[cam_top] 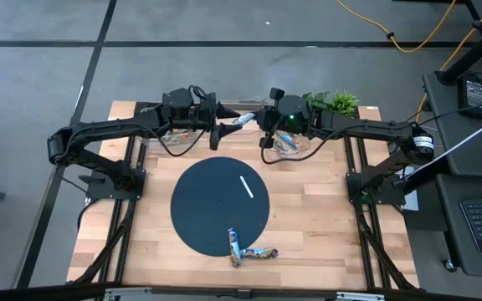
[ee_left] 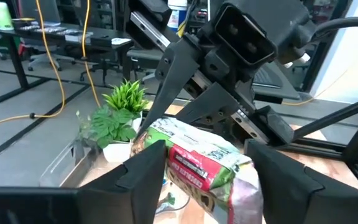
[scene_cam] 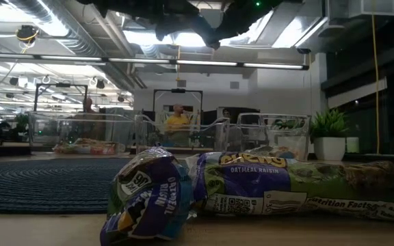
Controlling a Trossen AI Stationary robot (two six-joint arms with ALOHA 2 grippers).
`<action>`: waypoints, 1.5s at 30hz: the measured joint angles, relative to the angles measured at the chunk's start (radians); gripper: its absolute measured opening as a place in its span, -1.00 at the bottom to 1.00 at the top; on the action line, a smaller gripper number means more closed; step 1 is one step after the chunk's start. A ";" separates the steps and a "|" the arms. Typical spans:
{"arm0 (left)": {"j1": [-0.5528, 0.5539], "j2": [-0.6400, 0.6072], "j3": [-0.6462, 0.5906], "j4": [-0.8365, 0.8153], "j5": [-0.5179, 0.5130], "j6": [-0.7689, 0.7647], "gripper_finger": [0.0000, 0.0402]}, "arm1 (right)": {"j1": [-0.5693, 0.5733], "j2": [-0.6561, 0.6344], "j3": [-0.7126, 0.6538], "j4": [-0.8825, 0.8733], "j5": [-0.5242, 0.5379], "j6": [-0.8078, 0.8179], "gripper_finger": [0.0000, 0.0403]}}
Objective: Pick and place Granola Bars by type
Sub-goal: Put the red chewy bar into the top left transparent bin
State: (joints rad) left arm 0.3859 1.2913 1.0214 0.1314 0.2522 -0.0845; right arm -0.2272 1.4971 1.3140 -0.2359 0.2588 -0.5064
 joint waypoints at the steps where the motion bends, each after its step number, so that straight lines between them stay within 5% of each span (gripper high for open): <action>1: 0.000 0.001 0.000 0.000 -0.002 0.000 0.00 | 0.000 0.000 0.000 0.000 0.000 0.000 -0.86; 18: 0.000 0.001 0.002 -0.077 -0.001 0.000 -0.94 | 0.001 0.001 0.000 0.024 -0.003 0.000 -0.84; 25: 0.000 0.001 0.002 -0.077 0.008 0.016 -0.97 | 0.001 0.001 0.000 0.027 -0.005 0.000 -0.89; 45: 0.014 -0.025 0.002 -0.148 -0.024 0.019 -0.98 | 0.001 -0.058 0.000 -0.034 0.012 -0.050 -0.57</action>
State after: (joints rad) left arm 0.4003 1.2667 1.0231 -0.0170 0.2282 -0.0650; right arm -0.2260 1.4392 1.3136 -0.2701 0.2706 -0.5562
